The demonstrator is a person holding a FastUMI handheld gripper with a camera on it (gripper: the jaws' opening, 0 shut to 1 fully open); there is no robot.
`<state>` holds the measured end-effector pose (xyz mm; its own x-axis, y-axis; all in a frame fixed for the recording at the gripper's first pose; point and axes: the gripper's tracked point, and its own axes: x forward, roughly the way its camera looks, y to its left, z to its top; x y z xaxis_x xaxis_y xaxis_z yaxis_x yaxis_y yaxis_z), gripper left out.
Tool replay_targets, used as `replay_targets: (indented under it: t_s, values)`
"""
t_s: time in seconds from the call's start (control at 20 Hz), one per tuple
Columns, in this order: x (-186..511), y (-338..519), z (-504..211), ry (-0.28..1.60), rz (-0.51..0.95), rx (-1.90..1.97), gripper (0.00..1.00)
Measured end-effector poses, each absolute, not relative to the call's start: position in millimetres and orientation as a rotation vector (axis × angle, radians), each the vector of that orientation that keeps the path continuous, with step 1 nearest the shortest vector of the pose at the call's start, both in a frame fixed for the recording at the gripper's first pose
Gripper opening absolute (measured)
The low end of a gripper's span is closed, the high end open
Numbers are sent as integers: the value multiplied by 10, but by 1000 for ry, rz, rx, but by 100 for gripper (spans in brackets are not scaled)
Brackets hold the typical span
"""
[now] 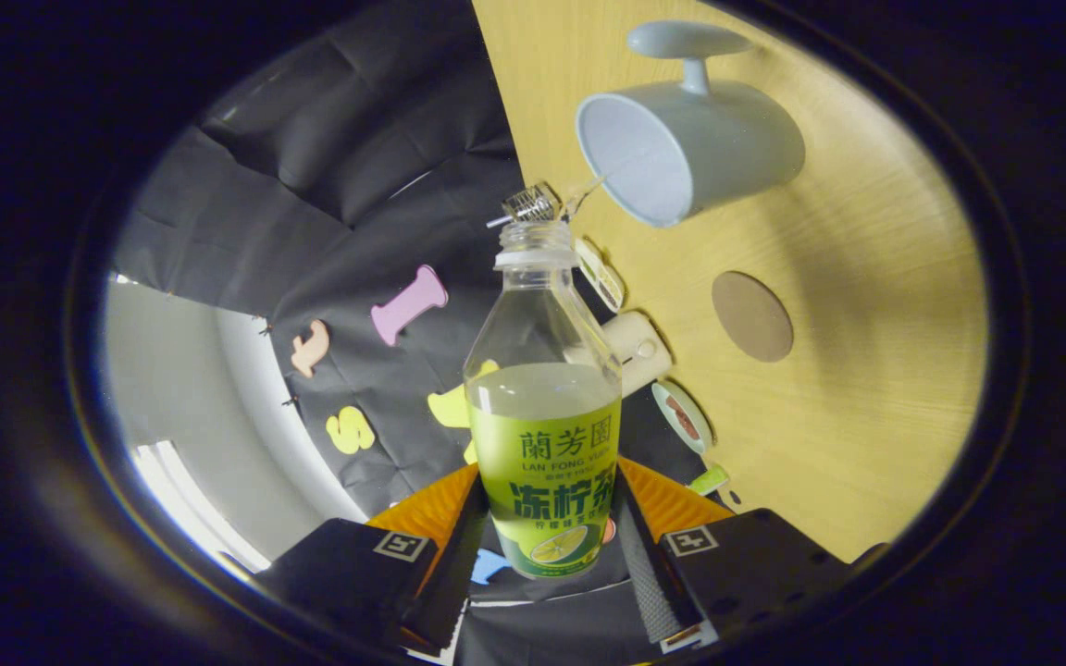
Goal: Take the bottle from table, then pour the juice into the cup, finally place the bottle on the coaster
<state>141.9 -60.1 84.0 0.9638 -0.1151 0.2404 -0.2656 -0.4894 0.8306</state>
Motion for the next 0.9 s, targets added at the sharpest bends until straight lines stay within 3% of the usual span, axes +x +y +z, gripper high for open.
replay_targets:
  t_s: [0.9]
  values:
    - [1458, -758, 1093, -328, 222, 2214, 77]
